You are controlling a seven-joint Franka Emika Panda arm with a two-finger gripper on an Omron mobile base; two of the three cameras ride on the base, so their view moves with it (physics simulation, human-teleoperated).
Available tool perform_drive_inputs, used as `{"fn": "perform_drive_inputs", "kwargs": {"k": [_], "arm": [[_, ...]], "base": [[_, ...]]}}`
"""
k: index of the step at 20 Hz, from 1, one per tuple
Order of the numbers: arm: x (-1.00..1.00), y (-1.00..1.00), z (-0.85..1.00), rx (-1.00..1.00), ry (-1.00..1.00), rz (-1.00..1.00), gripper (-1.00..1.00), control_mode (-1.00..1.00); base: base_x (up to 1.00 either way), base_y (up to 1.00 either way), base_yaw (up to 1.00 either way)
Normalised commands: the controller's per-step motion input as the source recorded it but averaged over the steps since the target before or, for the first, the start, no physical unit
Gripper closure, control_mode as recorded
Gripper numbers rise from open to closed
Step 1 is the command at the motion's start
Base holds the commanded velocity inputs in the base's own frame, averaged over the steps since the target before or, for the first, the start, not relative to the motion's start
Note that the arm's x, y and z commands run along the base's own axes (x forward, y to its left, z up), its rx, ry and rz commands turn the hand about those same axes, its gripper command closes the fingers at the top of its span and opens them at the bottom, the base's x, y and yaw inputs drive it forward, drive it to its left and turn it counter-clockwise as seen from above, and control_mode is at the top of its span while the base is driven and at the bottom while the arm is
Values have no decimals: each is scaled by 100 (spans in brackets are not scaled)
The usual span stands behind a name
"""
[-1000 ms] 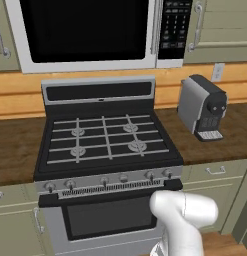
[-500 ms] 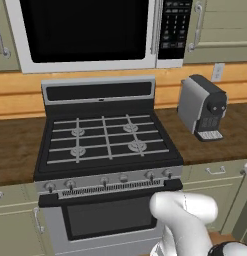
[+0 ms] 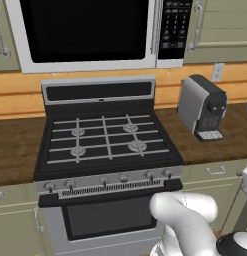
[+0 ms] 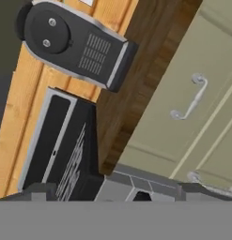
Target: Take a straw from the drawer in front and place it inside the glass cup on the dining counter.
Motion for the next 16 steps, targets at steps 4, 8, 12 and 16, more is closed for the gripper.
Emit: {"fn": "perform_drive_inputs", "kwargs": {"k": [4, 8, 12, 16], "arm": [[21, -3, 0, 17, -8, 0, -100, -100], [29, -10, 0, 22, 0, 0, -100, -100], [24, -11, -9, 17, 0, 0, -100, -100], [15, -2, -38, 4, 0, 0, -100, -100]], "base": [[0, 0, 0], [0, 0, 0], [0, 0, 0], [0, 0, 0]]}}
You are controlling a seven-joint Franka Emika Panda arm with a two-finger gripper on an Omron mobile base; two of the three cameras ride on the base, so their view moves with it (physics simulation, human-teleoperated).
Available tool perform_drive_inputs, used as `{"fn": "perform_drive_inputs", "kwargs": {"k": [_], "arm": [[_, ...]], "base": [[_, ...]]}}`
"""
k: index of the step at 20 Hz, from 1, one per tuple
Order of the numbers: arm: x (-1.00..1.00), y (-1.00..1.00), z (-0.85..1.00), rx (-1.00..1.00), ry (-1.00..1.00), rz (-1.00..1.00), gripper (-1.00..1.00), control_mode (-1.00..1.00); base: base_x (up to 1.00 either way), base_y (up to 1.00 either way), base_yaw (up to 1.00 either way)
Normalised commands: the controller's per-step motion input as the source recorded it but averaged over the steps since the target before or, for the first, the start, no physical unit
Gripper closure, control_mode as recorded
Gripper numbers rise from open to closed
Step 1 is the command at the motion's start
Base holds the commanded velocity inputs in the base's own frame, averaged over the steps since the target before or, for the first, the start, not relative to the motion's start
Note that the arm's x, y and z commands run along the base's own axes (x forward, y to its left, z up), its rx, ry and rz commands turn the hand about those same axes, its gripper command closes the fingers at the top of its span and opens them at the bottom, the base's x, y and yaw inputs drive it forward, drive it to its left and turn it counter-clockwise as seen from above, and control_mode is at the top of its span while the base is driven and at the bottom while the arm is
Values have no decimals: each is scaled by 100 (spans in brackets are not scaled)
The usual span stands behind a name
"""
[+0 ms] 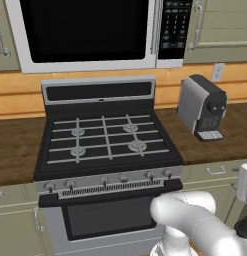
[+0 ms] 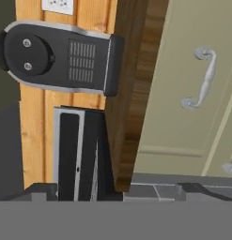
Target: Take a straw from the drawer in front and place it inside the glass cup on the dining counter.
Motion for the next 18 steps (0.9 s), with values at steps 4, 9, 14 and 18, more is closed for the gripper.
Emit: {"fn": "perform_drive_inputs", "kwargs": {"k": [4, 9, 14, 18], "arm": [[16, 0, -42, 0, 0, 0, -100, -100], [19, -2, -20, 1, 0, 0, -100, -100], [15, -19, -10, 5, 0, 0, -100, -100], [19, -23, -22, 4, 0, 0, -100, -100]], "base": [[0, 0, 0], [0, 0, 0], [0, 0, 0], [0, 0, 0]]}}
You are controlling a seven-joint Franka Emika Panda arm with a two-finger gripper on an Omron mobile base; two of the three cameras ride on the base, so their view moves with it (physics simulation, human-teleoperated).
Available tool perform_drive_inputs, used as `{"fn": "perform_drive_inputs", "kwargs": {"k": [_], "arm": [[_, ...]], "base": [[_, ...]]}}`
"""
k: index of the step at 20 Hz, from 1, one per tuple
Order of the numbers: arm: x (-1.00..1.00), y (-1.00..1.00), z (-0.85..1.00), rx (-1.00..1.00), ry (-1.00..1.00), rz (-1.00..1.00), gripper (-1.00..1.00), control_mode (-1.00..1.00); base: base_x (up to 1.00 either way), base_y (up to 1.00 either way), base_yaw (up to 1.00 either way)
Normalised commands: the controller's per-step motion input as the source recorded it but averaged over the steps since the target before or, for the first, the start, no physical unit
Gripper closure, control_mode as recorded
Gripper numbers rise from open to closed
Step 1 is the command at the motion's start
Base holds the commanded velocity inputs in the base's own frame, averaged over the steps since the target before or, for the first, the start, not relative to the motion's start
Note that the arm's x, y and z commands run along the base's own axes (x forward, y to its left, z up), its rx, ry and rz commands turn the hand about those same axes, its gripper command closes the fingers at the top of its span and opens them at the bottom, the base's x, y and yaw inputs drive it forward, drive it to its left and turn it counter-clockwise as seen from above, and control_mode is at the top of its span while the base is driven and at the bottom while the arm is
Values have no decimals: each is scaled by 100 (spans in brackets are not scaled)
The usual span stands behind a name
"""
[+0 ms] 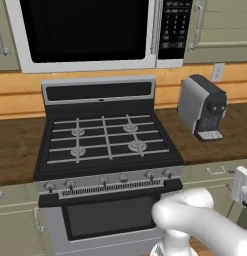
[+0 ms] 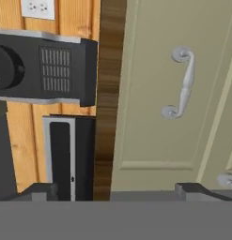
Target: Take a straw from the drawer in front and place it inside the glass cup on the dining counter.
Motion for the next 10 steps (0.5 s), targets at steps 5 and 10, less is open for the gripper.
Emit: {"fn": "perform_drive_inputs", "kwargs": {"k": [5, 10], "arm": [[35, -17, -24, 2, 0, -1, -100, -100], [32, -16, -20, 2, 0, 0, -100, -100]], "base": [[0, 0, 0], [0, 0, 0]]}}
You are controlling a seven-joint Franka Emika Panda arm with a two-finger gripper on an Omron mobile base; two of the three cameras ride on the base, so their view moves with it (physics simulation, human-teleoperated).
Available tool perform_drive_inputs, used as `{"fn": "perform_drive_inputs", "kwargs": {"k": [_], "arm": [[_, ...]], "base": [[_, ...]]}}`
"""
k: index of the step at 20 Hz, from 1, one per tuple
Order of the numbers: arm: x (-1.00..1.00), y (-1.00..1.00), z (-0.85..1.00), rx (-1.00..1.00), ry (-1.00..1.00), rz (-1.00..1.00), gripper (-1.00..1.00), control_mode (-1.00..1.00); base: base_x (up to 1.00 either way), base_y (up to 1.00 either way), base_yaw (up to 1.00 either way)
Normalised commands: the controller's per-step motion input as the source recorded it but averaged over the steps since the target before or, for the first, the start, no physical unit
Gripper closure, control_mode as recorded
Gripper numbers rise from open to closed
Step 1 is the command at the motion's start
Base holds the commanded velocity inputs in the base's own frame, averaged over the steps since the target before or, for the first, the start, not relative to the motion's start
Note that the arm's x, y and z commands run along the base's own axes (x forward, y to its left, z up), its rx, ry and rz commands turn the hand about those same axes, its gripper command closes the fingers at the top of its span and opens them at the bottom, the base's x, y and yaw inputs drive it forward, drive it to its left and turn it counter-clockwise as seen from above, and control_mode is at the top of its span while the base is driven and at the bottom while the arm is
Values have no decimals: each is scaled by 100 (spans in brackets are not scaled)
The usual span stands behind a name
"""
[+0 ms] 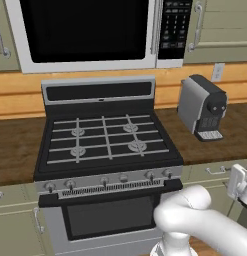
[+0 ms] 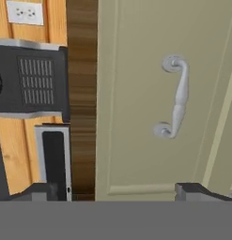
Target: Take a straw from the drawer in front and place it inside the glass cup on the dining counter.
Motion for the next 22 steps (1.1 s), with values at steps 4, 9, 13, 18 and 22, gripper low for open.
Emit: {"fn": "perform_drive_inputs", "kwargs": {"k": [4, 9, 13, 18, 22], "arm": [[28, -14, -26, 0, 0, 0, -100, -100], [40, -13, -35, 0, 2, 0, -100, -100], [40, -14, -36, 0, 2, 0, -100, -100], [42, -19, -36, 0, 3, 0, -100, -100], [41, -25, -39, 1, 4, 0, -100, -100]], "base": [[0, 0, 0], [0, 0, 0], [0, 0, 0], [0, 0, 0], [0, 0, 0]]}}
